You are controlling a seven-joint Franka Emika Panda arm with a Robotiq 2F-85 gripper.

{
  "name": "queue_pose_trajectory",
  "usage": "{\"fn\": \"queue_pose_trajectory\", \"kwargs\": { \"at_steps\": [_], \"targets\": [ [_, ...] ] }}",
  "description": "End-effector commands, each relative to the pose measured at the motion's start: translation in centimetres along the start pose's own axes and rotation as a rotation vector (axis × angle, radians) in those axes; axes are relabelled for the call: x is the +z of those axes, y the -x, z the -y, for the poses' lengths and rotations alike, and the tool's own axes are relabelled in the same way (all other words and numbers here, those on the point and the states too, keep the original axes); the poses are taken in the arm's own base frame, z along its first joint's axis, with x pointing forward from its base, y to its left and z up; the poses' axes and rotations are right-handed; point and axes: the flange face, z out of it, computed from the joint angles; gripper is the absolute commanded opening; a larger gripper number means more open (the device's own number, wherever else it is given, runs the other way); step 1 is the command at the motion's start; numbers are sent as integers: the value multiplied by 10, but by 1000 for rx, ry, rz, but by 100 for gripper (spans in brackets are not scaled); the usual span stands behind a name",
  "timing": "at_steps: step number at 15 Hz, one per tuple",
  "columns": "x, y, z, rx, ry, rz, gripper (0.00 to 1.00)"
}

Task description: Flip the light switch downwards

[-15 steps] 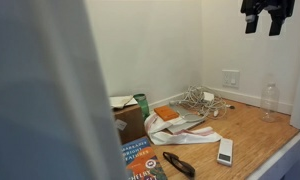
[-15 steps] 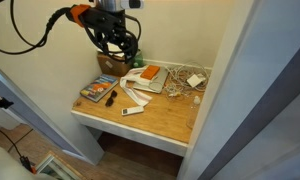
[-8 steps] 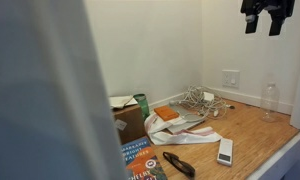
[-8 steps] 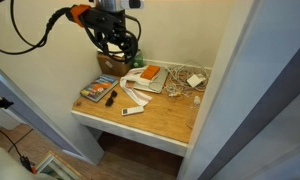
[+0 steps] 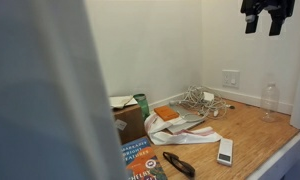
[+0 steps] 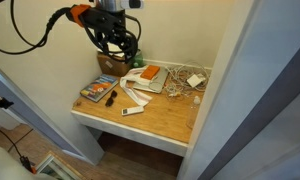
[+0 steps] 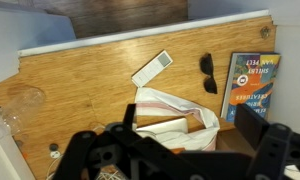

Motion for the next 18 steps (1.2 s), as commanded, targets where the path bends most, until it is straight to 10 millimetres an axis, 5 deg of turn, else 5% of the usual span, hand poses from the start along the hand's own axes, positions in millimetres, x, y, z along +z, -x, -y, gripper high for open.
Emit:
{"fn": "queue_pose_trajectory", "kwargs": {
  "at_steps": [1, 6, 11, 12, 18],
  "targets": [
    [-4, -21, 4, 60, -1, -45, 100],
    [1, -73, -3, 241, 41, -132, 100],
    [32, -126, -39, 481, 126, -163, 100],
    [39, -136, -45, 521, 150, -179, 75],
    [86, -196, -79, 785, 296, -274, 36]
  ]
}}
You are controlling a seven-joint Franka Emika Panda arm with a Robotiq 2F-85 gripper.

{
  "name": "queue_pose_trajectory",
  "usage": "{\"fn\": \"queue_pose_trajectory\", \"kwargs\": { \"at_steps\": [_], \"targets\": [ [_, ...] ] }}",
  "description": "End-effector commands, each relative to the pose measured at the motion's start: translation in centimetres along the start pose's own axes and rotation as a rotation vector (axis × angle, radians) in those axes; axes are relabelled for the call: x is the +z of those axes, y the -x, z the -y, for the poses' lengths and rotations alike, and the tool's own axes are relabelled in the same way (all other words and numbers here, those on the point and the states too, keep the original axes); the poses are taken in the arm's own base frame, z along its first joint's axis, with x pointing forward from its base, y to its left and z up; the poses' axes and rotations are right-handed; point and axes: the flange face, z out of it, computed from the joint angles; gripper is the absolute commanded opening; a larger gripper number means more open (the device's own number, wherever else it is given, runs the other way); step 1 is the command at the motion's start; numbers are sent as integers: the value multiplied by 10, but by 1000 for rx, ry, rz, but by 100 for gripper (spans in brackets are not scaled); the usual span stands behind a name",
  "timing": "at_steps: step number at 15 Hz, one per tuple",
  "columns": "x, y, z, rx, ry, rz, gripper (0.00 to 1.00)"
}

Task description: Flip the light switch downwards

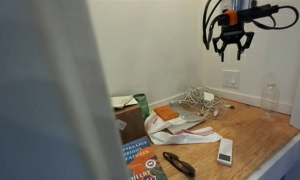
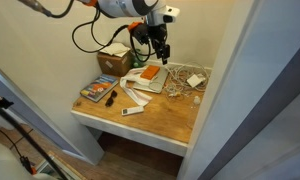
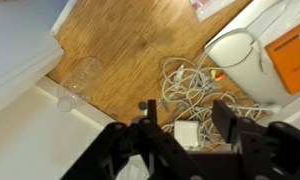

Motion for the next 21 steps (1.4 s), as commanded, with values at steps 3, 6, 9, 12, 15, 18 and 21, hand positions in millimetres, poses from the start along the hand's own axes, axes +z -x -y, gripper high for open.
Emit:
{"fn": "queue_pose_trajectory", "kwargs": {
  "at_steps": [3, 6, 9, 12, 15, 18, 21],
  "targets": [
    [51, -53, 13, 215, 104, -135, 16],
    [76, -74, 14, 314, 119, -175, 2],
    [101, -93, 14, 392, 129, -235, 0],
    [123, -111, 16, 415, 124, -307, 0],
    [140, -124, 17, 434, 109, -347, 0],
    [142, -119, 9, 420, 113, -310, 1],
    [142, -121, 12, 422, 110, -317, 1]
  ]
}}
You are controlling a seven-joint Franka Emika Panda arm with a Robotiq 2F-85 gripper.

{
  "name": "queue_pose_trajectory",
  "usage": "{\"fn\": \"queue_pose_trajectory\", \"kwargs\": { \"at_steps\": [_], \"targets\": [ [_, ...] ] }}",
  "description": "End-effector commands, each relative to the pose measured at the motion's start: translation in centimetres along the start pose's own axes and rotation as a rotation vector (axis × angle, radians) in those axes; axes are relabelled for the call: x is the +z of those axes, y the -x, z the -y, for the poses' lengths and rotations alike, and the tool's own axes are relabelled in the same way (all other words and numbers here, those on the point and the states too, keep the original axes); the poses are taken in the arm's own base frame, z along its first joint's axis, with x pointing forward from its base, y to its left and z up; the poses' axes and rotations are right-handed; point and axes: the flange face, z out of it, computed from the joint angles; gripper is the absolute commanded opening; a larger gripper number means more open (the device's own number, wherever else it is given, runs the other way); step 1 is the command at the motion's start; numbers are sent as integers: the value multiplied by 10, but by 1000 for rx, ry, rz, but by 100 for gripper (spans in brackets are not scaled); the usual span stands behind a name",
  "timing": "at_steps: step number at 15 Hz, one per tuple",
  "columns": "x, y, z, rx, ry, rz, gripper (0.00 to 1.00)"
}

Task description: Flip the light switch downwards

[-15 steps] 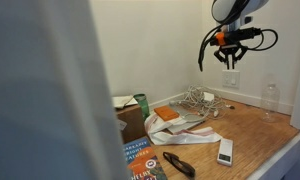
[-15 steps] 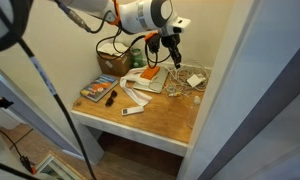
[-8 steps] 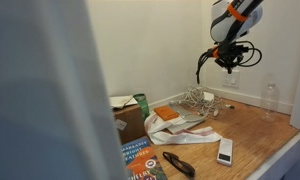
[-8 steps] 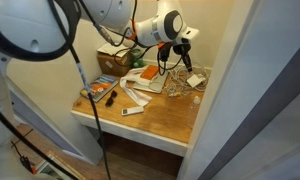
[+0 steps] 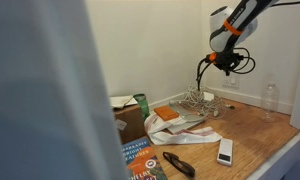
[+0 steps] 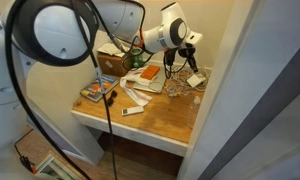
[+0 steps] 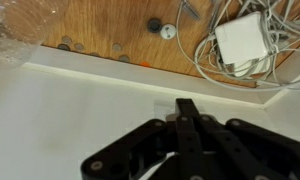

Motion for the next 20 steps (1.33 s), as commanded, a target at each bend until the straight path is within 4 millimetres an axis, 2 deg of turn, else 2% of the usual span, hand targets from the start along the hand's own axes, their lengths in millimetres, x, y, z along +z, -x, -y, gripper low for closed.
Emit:
{"fn": "queue_pose_trajectory", "kwargs": {
  "at_steps": [1, 7, 11, 20],
  "targets": [
    [-1, -2, 0, 0, -1, 0, 1],
    [53, -19, 0, 82, 55, -47, 0],
    [86, -23, 8, 114, 45, -83, 0],
    [130, -33, 26, 161, 3, -184, 0]
  ]
}}
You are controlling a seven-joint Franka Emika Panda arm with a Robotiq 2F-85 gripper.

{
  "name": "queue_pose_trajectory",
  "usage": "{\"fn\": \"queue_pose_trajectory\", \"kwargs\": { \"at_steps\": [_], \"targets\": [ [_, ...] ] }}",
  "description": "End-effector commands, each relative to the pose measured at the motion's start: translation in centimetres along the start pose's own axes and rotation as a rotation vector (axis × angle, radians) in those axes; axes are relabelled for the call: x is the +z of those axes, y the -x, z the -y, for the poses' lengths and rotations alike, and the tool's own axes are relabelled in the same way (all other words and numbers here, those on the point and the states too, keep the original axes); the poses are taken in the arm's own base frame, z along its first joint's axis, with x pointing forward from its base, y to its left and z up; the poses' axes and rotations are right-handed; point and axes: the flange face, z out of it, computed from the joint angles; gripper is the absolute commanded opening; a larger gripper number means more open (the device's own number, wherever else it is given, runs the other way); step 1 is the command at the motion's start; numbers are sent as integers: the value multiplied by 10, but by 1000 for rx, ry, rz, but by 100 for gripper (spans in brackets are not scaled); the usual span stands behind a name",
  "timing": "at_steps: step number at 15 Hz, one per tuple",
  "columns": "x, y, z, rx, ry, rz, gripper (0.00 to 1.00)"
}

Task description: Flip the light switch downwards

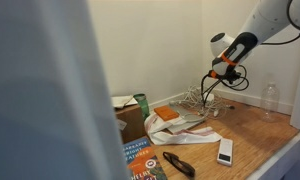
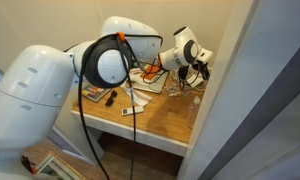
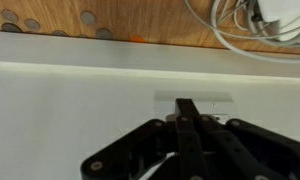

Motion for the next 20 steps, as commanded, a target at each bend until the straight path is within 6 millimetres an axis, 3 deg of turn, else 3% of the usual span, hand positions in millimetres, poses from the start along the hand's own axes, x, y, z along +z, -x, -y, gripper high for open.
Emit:
{"fn": "queue_pose_trajectory", "kwargs": {
  "at_steps": [1, 9, 15, 18, 20],
  "targets": [
    [18, -7, 12, 45, -35, -51, 0],
    [44, -12, 16, 61, -44, -115, 0],
    [53, -10, 17, 54, -49, -114, 0],
    [32, -2, 23, -7, -48, 32, 0],
    [6, 3, 29, -74, -55, 131, 1]
  ]
}}
